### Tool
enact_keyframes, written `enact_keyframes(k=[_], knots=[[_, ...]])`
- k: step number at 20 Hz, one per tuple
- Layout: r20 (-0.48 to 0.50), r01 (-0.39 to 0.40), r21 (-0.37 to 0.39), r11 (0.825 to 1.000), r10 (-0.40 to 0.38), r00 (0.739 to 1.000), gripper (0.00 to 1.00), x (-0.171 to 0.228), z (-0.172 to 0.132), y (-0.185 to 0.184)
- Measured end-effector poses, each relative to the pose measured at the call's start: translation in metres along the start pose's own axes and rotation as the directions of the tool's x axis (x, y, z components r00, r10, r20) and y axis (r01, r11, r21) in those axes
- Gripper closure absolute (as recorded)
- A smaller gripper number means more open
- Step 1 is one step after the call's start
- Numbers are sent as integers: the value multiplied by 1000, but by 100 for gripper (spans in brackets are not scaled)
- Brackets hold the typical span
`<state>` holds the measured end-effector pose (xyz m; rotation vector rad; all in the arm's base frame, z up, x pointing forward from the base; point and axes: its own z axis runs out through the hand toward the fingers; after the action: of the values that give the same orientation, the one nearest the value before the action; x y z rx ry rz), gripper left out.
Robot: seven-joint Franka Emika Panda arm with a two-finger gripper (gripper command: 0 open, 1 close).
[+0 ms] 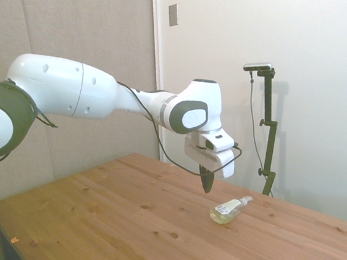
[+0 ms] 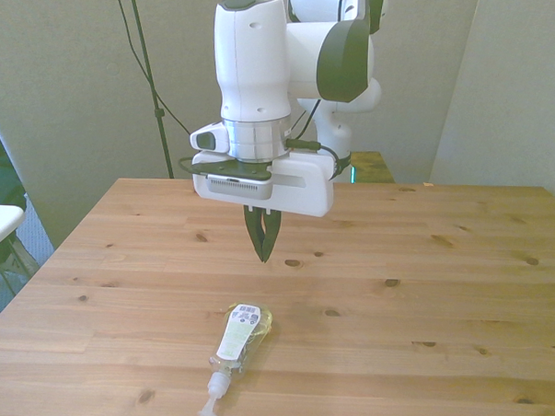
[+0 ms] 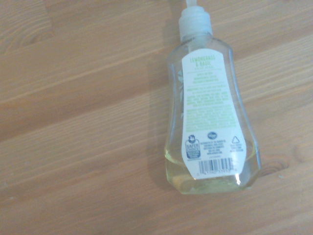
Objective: Knock down the sanitizer
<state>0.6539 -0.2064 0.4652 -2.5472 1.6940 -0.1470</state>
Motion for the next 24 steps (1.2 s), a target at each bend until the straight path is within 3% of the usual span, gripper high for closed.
enact_keyframes(k=[9,24], knots=[[24,32,-11,999,-32,999,0,-22,-7,29],[81,104,-18,994,-103,991,0,-107,-11,79]])
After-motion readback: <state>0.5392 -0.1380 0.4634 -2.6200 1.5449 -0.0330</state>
